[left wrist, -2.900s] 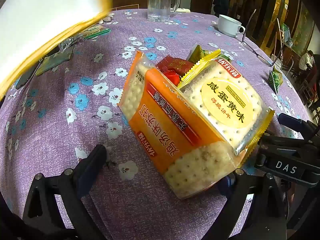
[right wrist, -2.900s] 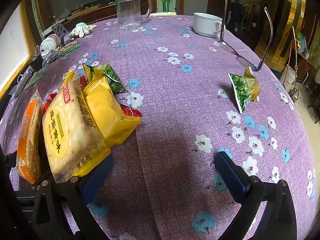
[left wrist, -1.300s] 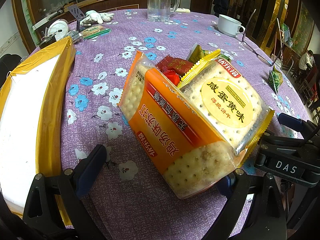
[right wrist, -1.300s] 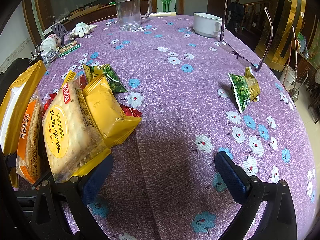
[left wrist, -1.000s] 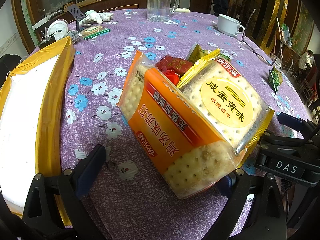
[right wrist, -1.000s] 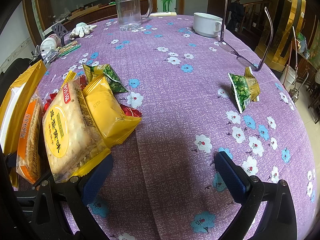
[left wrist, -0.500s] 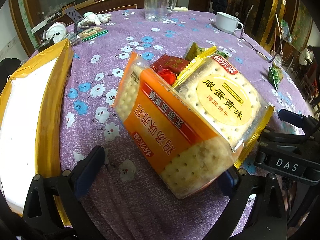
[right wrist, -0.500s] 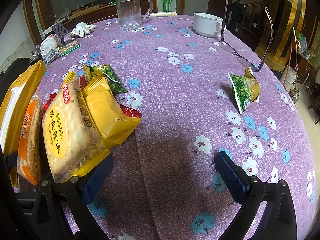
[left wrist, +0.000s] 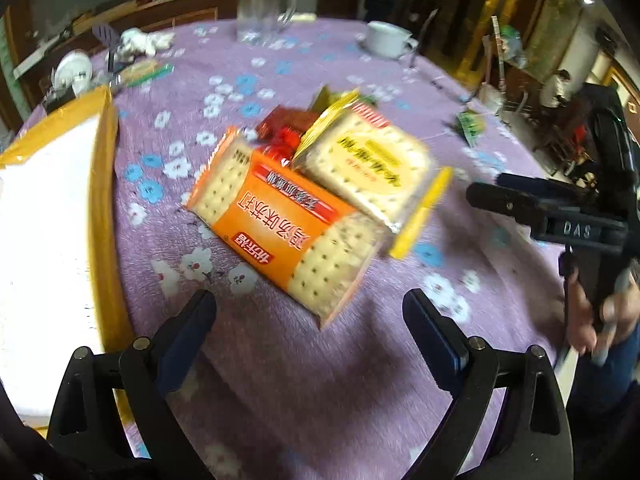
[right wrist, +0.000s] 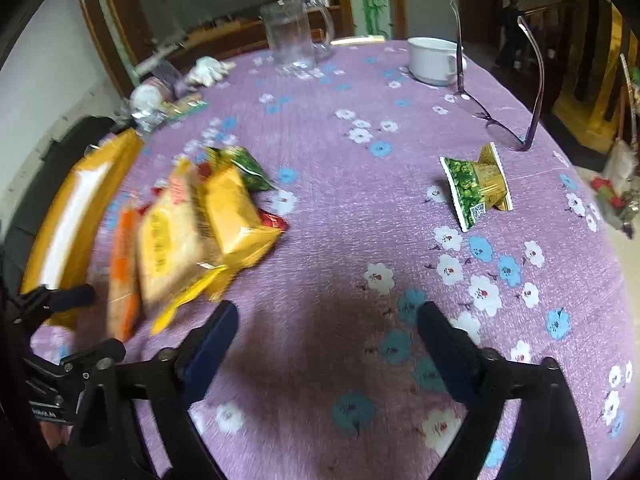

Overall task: Organize snacks
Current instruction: 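Grasp the yellow cracker pack with the right tool while the left tool grasps the orange cracker pack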

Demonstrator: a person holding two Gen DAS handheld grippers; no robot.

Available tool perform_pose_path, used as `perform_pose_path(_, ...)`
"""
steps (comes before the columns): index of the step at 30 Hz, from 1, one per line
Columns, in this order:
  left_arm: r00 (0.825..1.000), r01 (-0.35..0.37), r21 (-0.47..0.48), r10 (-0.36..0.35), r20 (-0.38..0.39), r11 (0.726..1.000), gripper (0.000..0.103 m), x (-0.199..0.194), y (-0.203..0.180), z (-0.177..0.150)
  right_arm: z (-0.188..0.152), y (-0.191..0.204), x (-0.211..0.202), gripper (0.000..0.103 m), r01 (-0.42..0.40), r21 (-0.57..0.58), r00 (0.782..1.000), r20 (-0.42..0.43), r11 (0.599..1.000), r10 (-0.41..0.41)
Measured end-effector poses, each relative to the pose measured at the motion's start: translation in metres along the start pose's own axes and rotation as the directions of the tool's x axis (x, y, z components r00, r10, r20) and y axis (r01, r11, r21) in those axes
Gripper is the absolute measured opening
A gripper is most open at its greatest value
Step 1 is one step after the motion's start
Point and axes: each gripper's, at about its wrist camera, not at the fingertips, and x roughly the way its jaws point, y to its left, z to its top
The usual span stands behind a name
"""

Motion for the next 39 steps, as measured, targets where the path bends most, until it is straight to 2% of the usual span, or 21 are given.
perform_pose_path(3,1.000,-0.001,-0.010,0.001,0.026,1.000,0.088,-0.011,0.002,-0.003,0.000,0.007,-0.020,0.085,-0.044,-0.042,0.998,0.050,0.998,0.046)
perform_pose_path(6,0.999,0.030,-0.098,-0.026,0.040,0.995,0.080,-0.015,0.016,-0.001,0.006,0.031,-0.033,0.085,-0.052,-0.128,0.994,0.089,0.990,0.064)
perform_pose_path(10,0.998,0.030,-0.174,-0.018,0.068,0.984,0.079,-0.024,0.034,-0.003,0.016,0.068,-0.031,0.086,-0.041,-0.219,0.994,0.087,0.975,0.061)
perform_pose_path(16,0.995,0.023,-0.229,0.001,0.102,0.973,0.079,-0.040,0.051,-0.005,0.024,0.114,0.008,0.085,0.061,-0.364,0.998,0.038,0.929,-0.051)
perform_pose_path(20,0.995,0.025,-0.251,0.000,0.099,0.968,0.079,-0.039,0.056,-0.002,0.024,0.135,0.031,0.086,0.136,-0.448,0.990,0.039,0.884,-0.133)
perform_pose_path(22,0.995,0.026,-0.256,-0.001,0.099,0.966,0.079,-0.039,0.055,0.000,0.023,0.141,0.039,0.087,0.165,-0.473,0.985,0.044,0.865,-0.164)
perform_pose_path(25,0.996,0.032,-0.262,-0.008,0.094,0.965,0.079,-0.037,0.053,0.004,0.024,0.139,0.043,0.081,0.190,-0.487,0.981,0.058,0.852,-0.186)
perform_pose_path(26,0.996,0.034,-0.265,-0.010,0.094,0.964,0.079,-0.037,0.053,0.006,0.025,0.136,0.045,0.070,0.173,-0.484,0.984,0.045,0.858,-0.173)
perform_pose_path(28,0.996,0.035,-0.271,-0.010,0.090,0.962,0.079,-0.036,0.050,0.010,0.027,0.129,0.046,0.070,0.147,-0.463,0.988,0.025,0.874,-0.153)
perform_pose_path(31,0.997,0.046,-0.292,-0.027,0.068,0.955,0.079,-0.031,0.043,0.015,0.033,0.111,0.039,0.070,0.133,-0.403,0.991,0.044,0.906,-0.126)
perform_pose_path(34,0.999,0.046,-0.346,-0.043,0.017,0.937,0.079,-0.017,0.037,0.021,0.041,0.082,0.031,0.070,0.038,-0.290,0.998,0.063,0.956,-0.021)
perform_pose_path(36,1.000,0.025,-0.382,-0.030,-0.007,0.924,0.079,-0.008,0.036,0.024,0.042,0.070,0.029,0.070,-0.009,-0.241,0.997,0.074,0.971,0.027)
perform_pose_path(39,0.999,-0.013,-0.407,-0.006,-0.046,0.913,0.079,0.007,0.030,0.029,0.043,0.061,0.024,0.070,-0.035,-0.215,0.994,0.096,0.976,0.057)
